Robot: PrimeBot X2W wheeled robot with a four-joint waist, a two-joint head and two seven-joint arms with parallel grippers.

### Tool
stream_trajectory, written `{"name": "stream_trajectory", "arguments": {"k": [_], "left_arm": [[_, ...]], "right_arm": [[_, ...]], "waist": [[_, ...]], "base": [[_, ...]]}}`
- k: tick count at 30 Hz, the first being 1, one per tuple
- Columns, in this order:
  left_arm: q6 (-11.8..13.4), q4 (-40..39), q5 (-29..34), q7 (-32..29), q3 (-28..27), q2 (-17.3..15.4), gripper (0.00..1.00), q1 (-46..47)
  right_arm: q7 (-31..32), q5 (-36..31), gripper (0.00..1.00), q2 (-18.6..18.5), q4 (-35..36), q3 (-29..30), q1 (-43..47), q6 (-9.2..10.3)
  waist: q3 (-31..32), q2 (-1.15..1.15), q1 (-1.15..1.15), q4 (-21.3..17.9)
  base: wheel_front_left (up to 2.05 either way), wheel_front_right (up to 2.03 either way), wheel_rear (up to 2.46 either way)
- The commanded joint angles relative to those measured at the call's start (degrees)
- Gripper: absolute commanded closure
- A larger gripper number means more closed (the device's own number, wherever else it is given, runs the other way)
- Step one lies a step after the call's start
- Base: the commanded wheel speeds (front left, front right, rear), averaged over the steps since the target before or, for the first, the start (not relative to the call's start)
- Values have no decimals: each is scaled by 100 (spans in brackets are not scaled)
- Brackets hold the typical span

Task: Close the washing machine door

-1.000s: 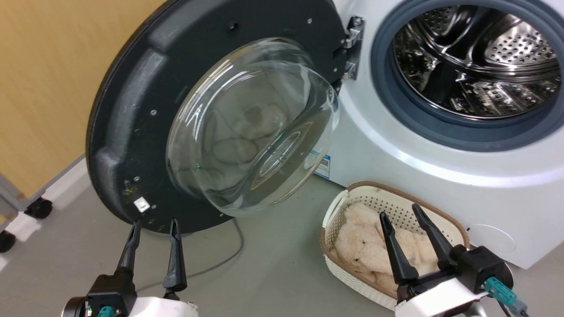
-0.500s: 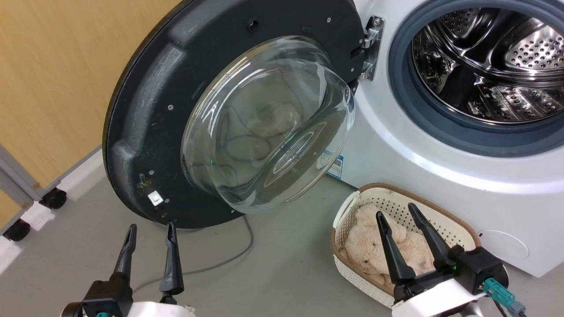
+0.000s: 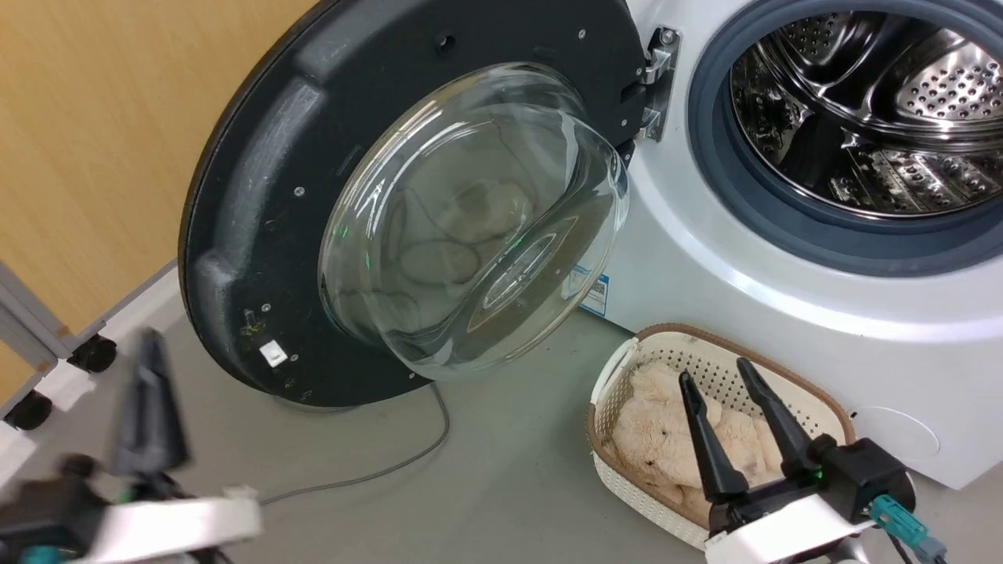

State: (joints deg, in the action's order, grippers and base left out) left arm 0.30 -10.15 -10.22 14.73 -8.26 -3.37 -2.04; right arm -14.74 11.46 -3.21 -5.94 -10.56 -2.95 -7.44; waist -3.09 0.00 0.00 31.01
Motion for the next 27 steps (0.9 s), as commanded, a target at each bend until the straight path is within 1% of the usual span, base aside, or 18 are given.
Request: {"name": "stream_trajectory", "arguments": {"k": [1,5,8,12,15,19,23,27], "left_arm": [[-82,-51,11,27,-151,-90,100,167],[-384,136,-286,27,-736,-424,100,719],[-519,484,-736,27,-1072,-615,100,1164],[-637,1242,-1429,-201,-1452,-1084,100,1795],[-674,1894,-2081,-607,-1759,-1345,100,2250],[-695,2928,-3038,-1406,-2108,-1565,100,2813],[-667,3899,-3810,-2140,-2409,-1694,100,3246],[-574,4718,-4650,-3085,-2689,-1636,100,3574]], "right_arm": [[-26,-58,0,-29,50,36,45,-5],[-26,-117,0,-41,134,122,138,-5],[-26,-160,0,-46,206,194,214,-5],[-26,-213,0,-32,331,268,278,-5],[-26,-247,0,-27,361,236,260,-5],[-26,-265,0,-25,379,244,227,-5],[-26,-277,0,-42,381,236,184,-5],[-26,-284,0,-47,387,247,154,-5]], "waist": [[-23,0,0,-7],[-107,0,0,-21],[-157,0,0,-35],[-274,0,0,-155],[-371,0,0,-295],[-468,0,0,-436],[-542,0,0,-547],[-585,0,0,-606]], "base": [[0,0,0],[0,0,0],[0,0,0],[0,0,0],[0,0,0],[0,0,0],[0,0,0],[0,0,0]]}}
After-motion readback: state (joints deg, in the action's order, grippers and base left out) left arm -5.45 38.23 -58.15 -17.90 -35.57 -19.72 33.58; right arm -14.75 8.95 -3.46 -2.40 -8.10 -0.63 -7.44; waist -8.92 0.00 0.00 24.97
